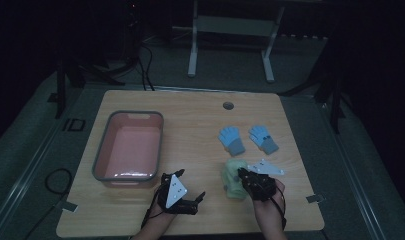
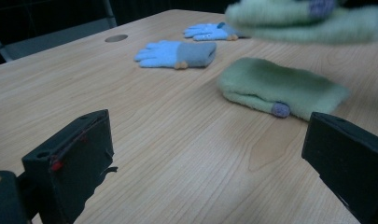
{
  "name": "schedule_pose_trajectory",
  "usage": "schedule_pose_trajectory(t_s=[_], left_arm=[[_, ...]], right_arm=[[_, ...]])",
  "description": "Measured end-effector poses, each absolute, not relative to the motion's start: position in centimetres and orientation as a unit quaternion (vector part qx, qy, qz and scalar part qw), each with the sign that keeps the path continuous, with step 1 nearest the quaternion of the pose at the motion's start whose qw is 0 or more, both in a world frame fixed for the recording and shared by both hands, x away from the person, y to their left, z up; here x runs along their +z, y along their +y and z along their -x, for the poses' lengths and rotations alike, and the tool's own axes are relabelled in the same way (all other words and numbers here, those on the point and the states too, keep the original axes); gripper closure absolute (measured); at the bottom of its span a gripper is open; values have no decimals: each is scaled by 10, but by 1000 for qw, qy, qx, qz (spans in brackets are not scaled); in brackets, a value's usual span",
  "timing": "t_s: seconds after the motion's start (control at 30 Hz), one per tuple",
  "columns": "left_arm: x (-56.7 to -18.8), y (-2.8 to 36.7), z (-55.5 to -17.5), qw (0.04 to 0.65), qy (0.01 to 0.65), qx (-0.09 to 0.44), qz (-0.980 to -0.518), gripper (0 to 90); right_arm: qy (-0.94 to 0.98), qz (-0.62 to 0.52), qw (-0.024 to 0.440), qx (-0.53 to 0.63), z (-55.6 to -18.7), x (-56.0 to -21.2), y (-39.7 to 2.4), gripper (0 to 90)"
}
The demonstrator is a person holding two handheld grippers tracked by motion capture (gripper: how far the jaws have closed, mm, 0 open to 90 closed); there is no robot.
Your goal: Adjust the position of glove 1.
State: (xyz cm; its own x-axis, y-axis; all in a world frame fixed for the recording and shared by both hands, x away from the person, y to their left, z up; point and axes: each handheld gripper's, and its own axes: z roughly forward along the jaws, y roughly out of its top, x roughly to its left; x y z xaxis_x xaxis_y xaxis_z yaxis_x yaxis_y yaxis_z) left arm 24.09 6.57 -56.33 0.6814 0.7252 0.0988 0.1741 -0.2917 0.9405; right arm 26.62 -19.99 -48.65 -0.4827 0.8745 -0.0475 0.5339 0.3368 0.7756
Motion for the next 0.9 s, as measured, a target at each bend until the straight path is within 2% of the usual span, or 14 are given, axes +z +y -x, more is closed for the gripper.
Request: schedule_pose_trajectory(t_s=[0.6,0.9], left_arm=[[-563,66,-241,515,296,268,-758,24],[-563,66,-241,515,296,267,-759,24]], right_arm=[[804,-444,221,329,-275,-520,-198,858],[808,-448,204,323,-280,-532,-198,829]])
